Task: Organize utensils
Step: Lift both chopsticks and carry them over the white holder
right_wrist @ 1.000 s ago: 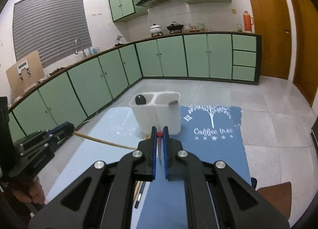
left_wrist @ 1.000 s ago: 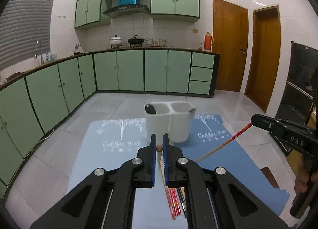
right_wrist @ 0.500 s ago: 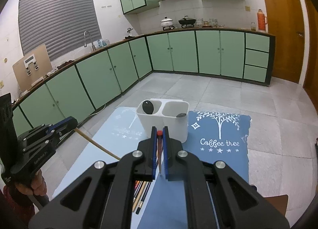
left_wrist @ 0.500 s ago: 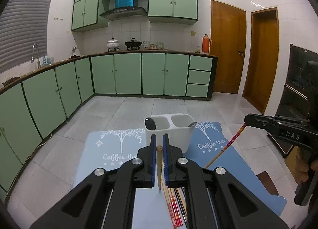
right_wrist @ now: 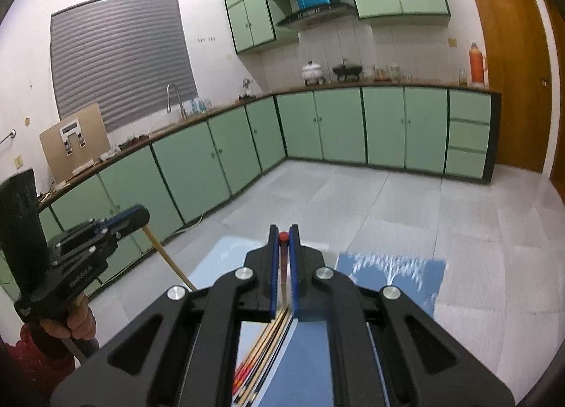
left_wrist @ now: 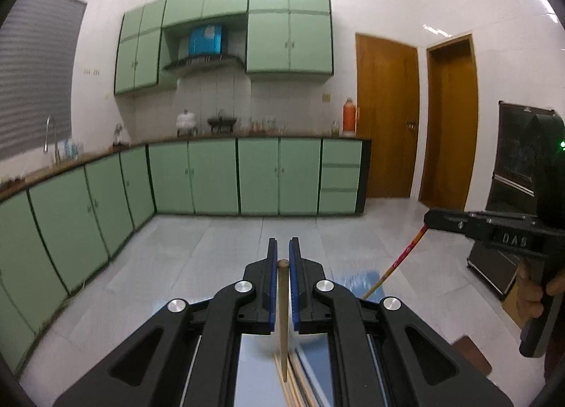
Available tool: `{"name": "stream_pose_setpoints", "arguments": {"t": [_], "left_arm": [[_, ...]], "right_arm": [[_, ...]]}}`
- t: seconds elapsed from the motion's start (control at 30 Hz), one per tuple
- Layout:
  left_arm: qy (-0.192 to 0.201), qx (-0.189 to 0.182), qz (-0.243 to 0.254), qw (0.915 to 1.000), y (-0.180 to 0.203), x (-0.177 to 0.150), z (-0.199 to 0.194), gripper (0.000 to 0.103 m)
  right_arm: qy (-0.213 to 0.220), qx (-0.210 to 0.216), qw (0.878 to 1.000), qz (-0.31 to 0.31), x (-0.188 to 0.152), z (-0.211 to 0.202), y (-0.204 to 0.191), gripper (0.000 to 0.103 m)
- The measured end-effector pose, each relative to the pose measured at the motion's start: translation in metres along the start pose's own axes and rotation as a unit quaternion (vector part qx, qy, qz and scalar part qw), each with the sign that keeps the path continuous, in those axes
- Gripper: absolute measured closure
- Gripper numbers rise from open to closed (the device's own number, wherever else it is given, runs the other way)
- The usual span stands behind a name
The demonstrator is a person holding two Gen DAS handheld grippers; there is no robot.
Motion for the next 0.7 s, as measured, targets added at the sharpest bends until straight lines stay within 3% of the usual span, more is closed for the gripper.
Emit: {"name": "stream_pose_setpoints", "arguments": {"t": [0.2, 0.33, 0.7], "left_arm": [[0.044, 0.005, 0.005, 0.999, -0.001, 0.046, 0.033, 0.097], [0.051, 0.011, 0.006, 0.9986, -0.002, 0.057, 0.065, 0.097], [-0.015, 0.019, 0.001, 0.9997, -0.01, -0.001, 0.152, 0.097]], "right_arm": [[0.013, -0.013, 1.0, -0.007, 0.035, 0.022, 0.013, 0.098], [0.002, -0.028, 1.0, -0.008, 0.041, 0.051, 0.026, 0.098], [-0.058, -0.042, 0.997, 0.0, 0.004, 0.134, 0.047, 0.098]]}}
Point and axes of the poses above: each gripper's, at about its wrist camera, not at the fingertips, and z roughly the way its jaws point, y to its right, x to its top, the point moved 3 cm from there along z, roughly the way its jaws point, and after that the axes turned 5 degrees about z, right-handed, at the moved point
